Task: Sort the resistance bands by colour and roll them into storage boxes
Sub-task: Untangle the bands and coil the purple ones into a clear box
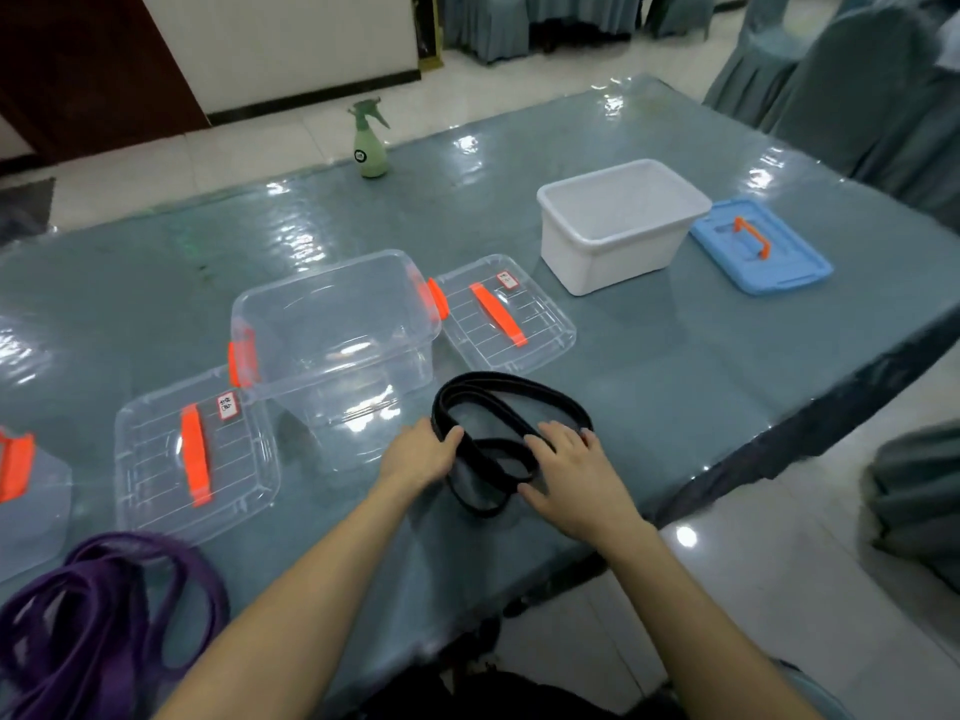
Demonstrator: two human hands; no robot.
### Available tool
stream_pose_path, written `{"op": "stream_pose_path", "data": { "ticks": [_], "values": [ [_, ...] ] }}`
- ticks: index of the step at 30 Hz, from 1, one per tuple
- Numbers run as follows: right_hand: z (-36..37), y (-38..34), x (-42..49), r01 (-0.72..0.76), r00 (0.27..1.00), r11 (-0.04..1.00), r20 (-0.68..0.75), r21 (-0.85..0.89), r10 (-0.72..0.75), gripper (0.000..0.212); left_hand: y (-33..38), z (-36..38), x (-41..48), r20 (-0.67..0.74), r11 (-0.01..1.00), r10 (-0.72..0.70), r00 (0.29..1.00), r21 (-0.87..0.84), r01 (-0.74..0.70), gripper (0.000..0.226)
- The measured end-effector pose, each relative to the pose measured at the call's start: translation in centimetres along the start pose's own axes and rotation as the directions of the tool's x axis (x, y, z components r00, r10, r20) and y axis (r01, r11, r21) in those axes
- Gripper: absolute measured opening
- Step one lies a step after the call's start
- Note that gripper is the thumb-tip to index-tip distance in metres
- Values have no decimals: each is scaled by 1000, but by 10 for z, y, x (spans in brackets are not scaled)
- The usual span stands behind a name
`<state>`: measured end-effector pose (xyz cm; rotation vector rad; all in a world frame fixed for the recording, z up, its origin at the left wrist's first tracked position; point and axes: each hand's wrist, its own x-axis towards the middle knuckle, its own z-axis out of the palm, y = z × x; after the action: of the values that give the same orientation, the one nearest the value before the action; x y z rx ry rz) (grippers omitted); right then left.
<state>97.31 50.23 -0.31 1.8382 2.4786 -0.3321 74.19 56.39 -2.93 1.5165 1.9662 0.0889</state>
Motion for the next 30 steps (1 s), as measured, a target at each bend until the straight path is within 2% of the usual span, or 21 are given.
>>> {"op": "stream_pose_path", "data": {
  "ticks": [3,7,9,12,16,20,26,30],
  "values": [
    [-1,-27,1,96,995,993,8,-68,-95,56,-22,-11,-12,-30,984,35,999,175,-30,57],
    [2,-87,17,252,967,960,50,-119,-248,44,-81,-40,-46,-193,915,186,963,392,-98,40],
    [5,-130,28,353,935,926,79,-135,-345,40,-121,-61,-73,-287,885,242,927,456,-90,31],
    [8,-210,43,501,865,855,96,-135,-492,34,-191,-94,-121,-354,858,254,900,512,-41,27],
    [17,-339,51,688,726,711,120,-146,-678,29,-303,-127,-193,-453,855,157,878,507,109,21],
    [33,-475,45,789,609,593,82,-158,-789,29,-423,-164,-249,-510,849,67,858,481,220,23],
    [67,-659,15,840,540,516,162,-167,-826,21,-589,-210,-330,-540,822,-136,830,406,399,25],
    [101,-759,4,864,504,496,202,-93,-840,31,-684,-217,-375,-501,809,-273,821,342,478,23]
  ]
}}
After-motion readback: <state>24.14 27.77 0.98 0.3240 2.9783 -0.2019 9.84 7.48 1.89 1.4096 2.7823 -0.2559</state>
